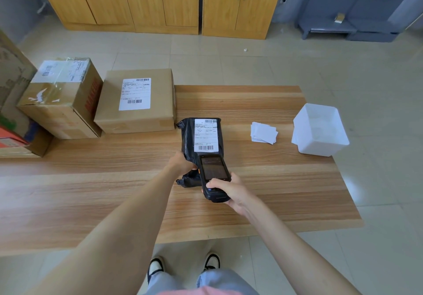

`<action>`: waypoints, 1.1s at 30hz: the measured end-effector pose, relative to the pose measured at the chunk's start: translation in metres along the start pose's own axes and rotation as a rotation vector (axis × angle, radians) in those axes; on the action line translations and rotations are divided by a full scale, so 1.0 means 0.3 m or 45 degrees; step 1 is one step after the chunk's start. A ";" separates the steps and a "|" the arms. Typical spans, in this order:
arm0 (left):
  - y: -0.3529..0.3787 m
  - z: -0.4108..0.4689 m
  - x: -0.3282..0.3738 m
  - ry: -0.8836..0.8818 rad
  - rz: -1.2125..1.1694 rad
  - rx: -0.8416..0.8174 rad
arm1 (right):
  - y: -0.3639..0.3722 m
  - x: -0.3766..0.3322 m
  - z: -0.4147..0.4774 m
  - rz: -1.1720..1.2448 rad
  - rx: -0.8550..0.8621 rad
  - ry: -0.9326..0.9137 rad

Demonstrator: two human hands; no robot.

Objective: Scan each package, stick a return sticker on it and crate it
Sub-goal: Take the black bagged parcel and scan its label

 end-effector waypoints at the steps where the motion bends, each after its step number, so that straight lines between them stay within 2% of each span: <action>1: 0.001 0.002 -0.001 -0.001 -0.006 0.001 | 0.000 0.000 -0.002 0.002 -0.006 -0.003; 9: -0.011 -0.003 0.000 0.009 0.033 -0.003 | -0.040 -0.024 0.022 0.059 0.076 -0.084; 15: -0.020 -0.005 0.002 -0.001 0.075 0.016 | -0.164 -0.045 0.078 0.064 0.244 -0.115; 20: -0.021 -0.008 -0.008 0.008 0.123 0.025 | -0.281 0.030 0.131 0.050 0.384 -0.059; 33: -0.001 -0.023 -0.026 -0.055 0.131 0.040 | -0.356 0.158 0.166 0.107 0.436 0.014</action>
Point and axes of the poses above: each hand's wrist, its own z-axis towards the middle knuckle, its own y-axis out of the palm, x = y × z, the point moved 2 cm from there along z, towards the middle knuckle, and after that the axes turned 14 degrees about x, right-handed, at the moved point
